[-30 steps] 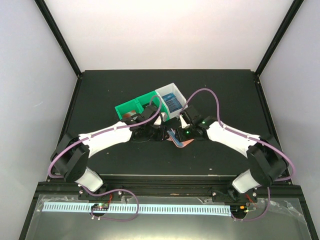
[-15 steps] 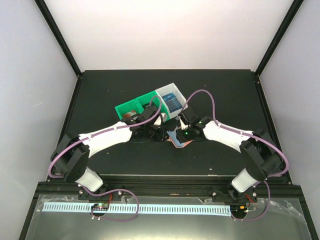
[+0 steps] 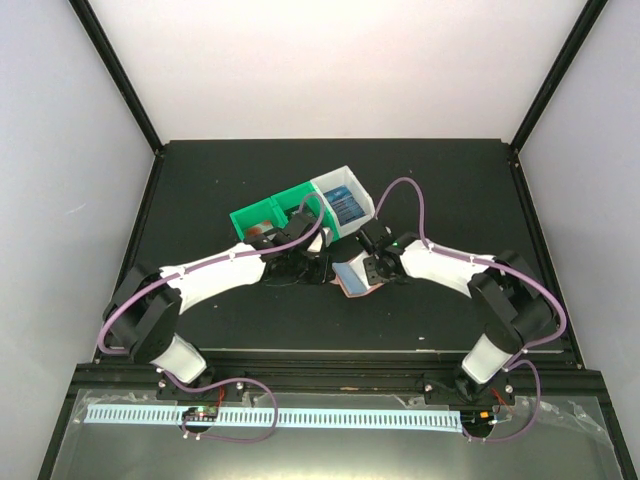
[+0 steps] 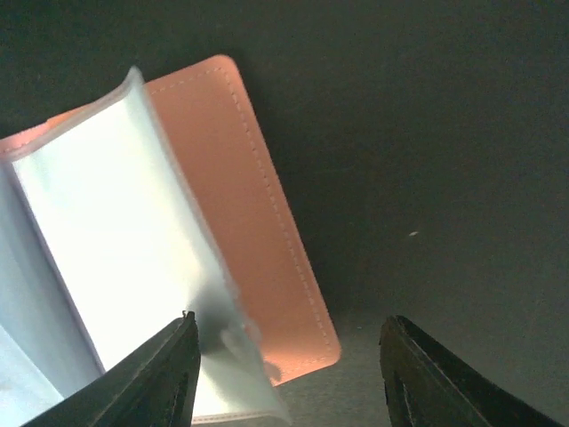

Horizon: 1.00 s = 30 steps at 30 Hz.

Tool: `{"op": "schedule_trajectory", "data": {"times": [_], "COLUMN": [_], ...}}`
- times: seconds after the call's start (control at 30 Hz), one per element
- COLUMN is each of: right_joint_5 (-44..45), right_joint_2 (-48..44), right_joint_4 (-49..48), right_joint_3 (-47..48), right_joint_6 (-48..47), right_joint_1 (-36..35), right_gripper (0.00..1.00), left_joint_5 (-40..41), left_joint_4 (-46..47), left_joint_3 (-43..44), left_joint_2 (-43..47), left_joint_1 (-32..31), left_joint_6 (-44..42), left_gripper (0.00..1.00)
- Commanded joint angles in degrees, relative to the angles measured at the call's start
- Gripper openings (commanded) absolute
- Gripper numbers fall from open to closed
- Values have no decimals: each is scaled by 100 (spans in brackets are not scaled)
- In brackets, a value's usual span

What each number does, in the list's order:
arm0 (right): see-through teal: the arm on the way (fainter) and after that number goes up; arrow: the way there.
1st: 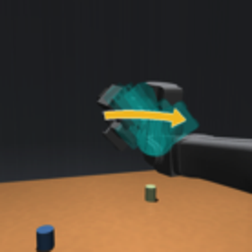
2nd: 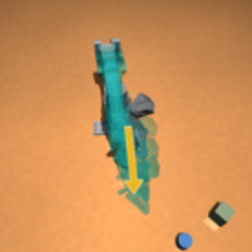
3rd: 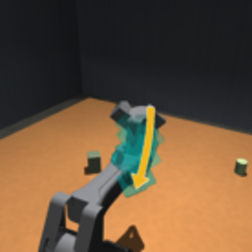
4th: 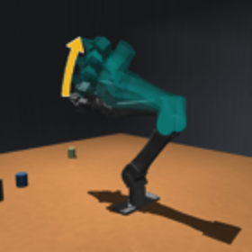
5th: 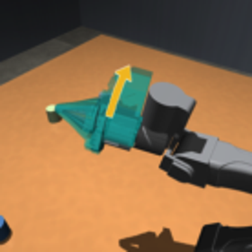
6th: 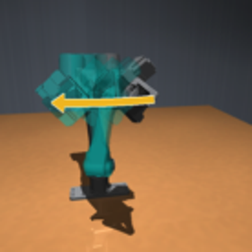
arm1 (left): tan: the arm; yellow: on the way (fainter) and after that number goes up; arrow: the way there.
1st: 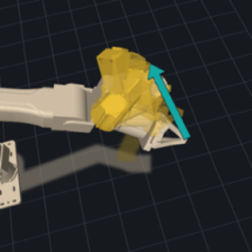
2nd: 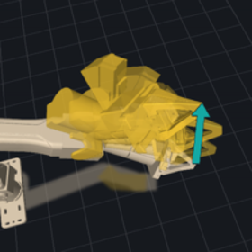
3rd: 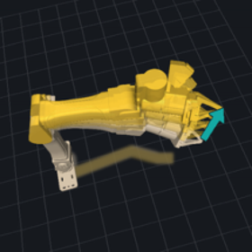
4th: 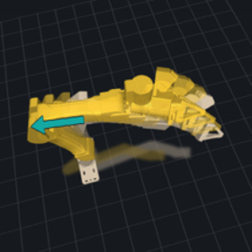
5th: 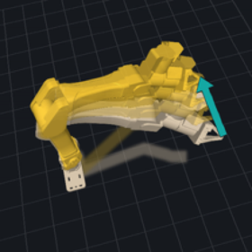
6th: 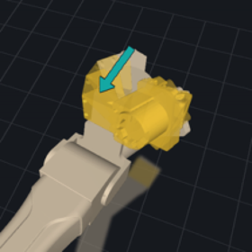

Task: Put the credit cards into the card holder
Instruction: Open the card holder at the center of the board.

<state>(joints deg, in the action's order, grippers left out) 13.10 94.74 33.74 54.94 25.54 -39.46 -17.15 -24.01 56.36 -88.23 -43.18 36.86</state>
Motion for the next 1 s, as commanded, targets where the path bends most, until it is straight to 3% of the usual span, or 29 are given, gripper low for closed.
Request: {"op": "schedule_trajectory", "data": {"times": [0.0, 0.07, 0.17, 0.33, 0.43, 0.6, 0.73, 0.87, 0.97], "right_joint_5": [576, 442, -479, -1625, -1856, -2133, -1794, -1635, -1495], "right_joint_2": [-434, -653, -904, -1041, -1003, -923, -520, -29, 279], "right_joint_4": [120, 106, -110, -487, -535, -632, -589, -605, -563], "right_joint_3": [197, 237, 229, 173, 216, 208, 233, 259, 339], "right_joint_6": [189, 108, -195, -518, -673, -710, -649, -618, -610], "right_joint_1": [-7, -4, -8, -28, -80, -112, -144, -165, -258], "right_gripper": [57, 57, 51, 17, 8, 8, 10, 22, 31], "left_joint_5": [138, 135, 133, 131, 109, 111, 103, 194, 336], "left_joint_4": [-115, -112, -113, -122, -125, -139, -124, -124, -89], "left_joint_3": [147, 154, 172, 190, 207, 218, 194, 145, 70], "left_joint_2": [-112, -122, -125, -124, -140, -130, -147, -159, -150], "left_joint_1": [29, 29, 29, 29, 28, 29, 29, 29, 57], "left_joint_6": [-116, -118, -134, -144, -149, -149, -120, -96, -3], "left_gripper": [1, 2, 2, 2, 2, 2, 2, 3, 12]}}
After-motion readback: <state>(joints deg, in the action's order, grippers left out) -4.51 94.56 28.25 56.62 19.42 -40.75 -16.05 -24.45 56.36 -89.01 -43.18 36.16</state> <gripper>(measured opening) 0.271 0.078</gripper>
